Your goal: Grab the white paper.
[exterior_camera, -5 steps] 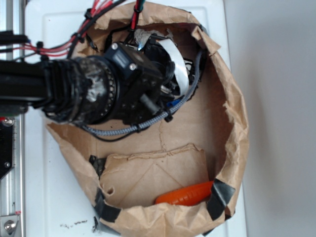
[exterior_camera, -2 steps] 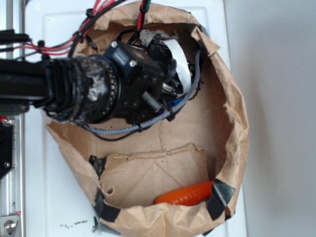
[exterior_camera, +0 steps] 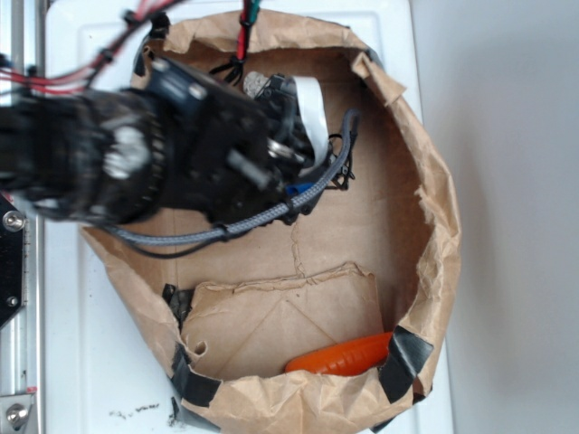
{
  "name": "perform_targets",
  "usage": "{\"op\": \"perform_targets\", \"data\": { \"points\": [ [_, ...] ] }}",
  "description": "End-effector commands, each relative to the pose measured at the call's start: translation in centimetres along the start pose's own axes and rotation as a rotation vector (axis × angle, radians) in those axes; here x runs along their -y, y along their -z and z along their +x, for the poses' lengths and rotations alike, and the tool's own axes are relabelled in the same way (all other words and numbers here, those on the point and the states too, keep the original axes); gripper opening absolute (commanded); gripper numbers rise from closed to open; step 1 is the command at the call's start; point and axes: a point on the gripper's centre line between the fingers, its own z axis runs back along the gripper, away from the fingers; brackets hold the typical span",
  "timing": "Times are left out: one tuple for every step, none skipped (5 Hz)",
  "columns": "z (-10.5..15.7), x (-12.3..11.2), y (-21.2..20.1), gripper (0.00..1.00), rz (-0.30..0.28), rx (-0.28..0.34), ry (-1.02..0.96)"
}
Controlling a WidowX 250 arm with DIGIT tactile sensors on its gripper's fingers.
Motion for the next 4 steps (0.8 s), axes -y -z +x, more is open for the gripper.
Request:
{"op": "perform_targets", "data": {
  "points": [
    [5.3, -2.1, -6.6, 0.0, -0.122, -0.104, 0.028],
    [5.7, -1.6, -8.5, 0.0, -0.171, -0.132, 0.194],
    [5.0, -0.6, -10.5, 0.0, -0.171, -0.199, 0.412],
    [3.3, 0.5, -13.0, 0.0, -0.189, -0.248, 0.642]
  ]
}}
